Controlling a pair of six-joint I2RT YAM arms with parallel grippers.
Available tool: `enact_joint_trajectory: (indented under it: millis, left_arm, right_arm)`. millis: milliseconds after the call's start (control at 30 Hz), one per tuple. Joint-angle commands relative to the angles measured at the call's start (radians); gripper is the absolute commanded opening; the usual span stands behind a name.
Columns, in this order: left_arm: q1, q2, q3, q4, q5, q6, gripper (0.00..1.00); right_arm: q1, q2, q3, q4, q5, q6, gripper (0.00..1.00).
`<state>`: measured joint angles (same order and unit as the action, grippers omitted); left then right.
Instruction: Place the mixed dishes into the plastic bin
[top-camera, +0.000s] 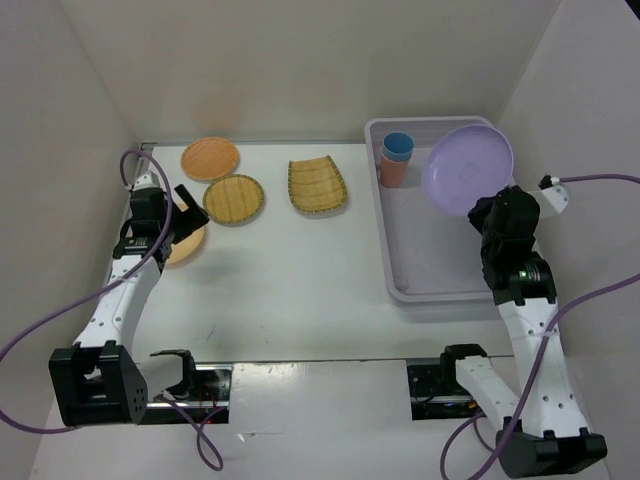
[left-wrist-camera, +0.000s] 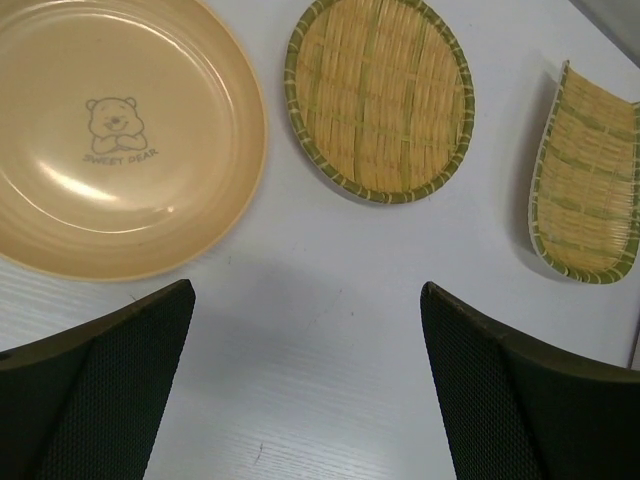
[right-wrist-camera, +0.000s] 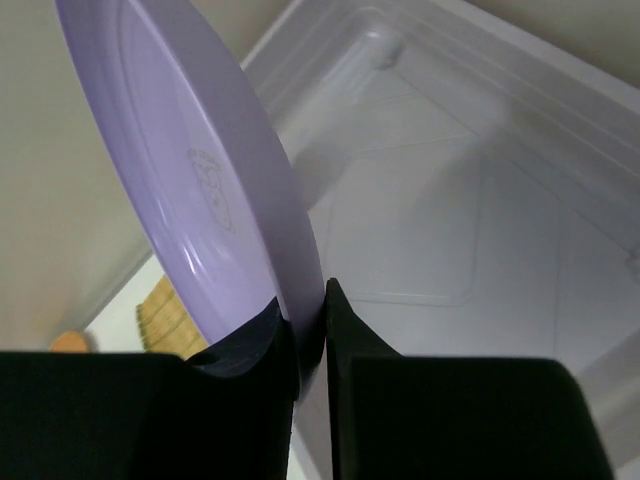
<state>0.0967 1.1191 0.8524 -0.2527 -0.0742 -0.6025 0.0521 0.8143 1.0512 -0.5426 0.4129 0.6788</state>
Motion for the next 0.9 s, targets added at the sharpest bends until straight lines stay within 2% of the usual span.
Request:
enact_joint_trajectory:
  millis: [0,233,467,700,867]
  left_arm:
    - [0.005,0.031,0.022,0.073,0.053,0.000,1.00]
    - [0.005,0.087,0.040,0.082,0.053,0.029,1.00]
    - [0.005,0.140,0.060,0.082,0.063,0.038,1.00]
    - [0.005,0.149,0.060,0.082,0.063,0.038,1.00]
    - [0.026,0.159,0.060,0.082,0.074,0.038,1.00]
  right_arm:
    - [-0.040,0.057,-0.042,0.012,0.089,0.092,0.00]
    - [-0.153,0.130,-0.149,0.121,0.089,0.159,0.00]
    - [-0.300,0.418,-0.174,0.280,-0.140,0.159,0.00]
    - [-0.324,0.751,-0.014,0.362,-0.272,0.148,0.00]
    - [-0.324,0.891,0.085,0.395,-0.290,0.166,0.00]
